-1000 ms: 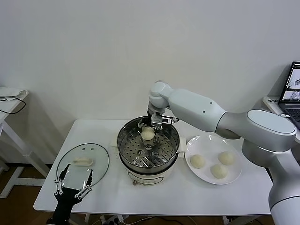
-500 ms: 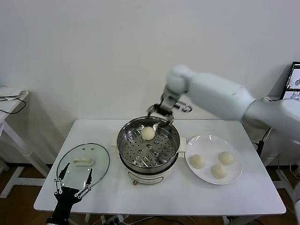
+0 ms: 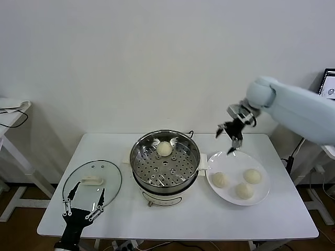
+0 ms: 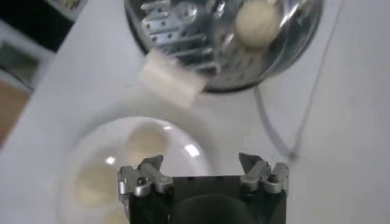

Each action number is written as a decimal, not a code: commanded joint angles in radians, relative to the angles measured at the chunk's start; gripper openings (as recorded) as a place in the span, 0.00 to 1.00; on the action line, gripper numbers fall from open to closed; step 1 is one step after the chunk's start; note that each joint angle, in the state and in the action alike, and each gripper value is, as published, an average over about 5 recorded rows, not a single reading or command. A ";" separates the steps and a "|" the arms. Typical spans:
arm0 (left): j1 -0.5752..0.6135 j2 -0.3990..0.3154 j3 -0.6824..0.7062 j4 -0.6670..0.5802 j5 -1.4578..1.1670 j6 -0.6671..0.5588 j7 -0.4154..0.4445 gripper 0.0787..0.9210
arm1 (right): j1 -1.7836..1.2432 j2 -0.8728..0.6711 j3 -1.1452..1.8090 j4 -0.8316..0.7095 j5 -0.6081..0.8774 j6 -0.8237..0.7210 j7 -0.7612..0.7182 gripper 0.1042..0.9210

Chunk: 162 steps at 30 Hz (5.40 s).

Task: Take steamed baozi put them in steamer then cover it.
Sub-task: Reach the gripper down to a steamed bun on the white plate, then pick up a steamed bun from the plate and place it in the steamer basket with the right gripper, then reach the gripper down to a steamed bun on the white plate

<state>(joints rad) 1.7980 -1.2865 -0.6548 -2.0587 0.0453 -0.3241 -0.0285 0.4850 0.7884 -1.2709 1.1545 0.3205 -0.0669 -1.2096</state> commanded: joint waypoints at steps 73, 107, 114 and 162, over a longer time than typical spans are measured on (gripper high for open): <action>-0.015 0.010 0.017 -0.001 -0.004 -0.001 -0.011 0.88 | 0.251 0.638 -0.240 0.089 0.435 -0.352 0.260 0.64; -0.011 0.005 0.001 0.000 -0.007 -0.014 -0.014 0.88 | 0.177 0.592 -0.213 0.086 0.365 -0.416 0.362 0.87; -0.015 0.006 0.009 0.004 -0.006 -0.010 -0.014 0.88 | 0.298 0.298 -0.147 0.201 0.231 -0.302 0.090 0.88; 0.009 -0.010 0.005 0.019 0.017 -0.011 -0.017 0.88 | -0.301 -0.146 0.048 0.083 -0.190 -0.115 0.153 0.88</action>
<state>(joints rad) 1.8054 -1.2954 -0.6487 -2.0407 0.0615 -0.3347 -0.0448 0.2441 0.6485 -1.2558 1.2522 0.1538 -0.1780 -1.0837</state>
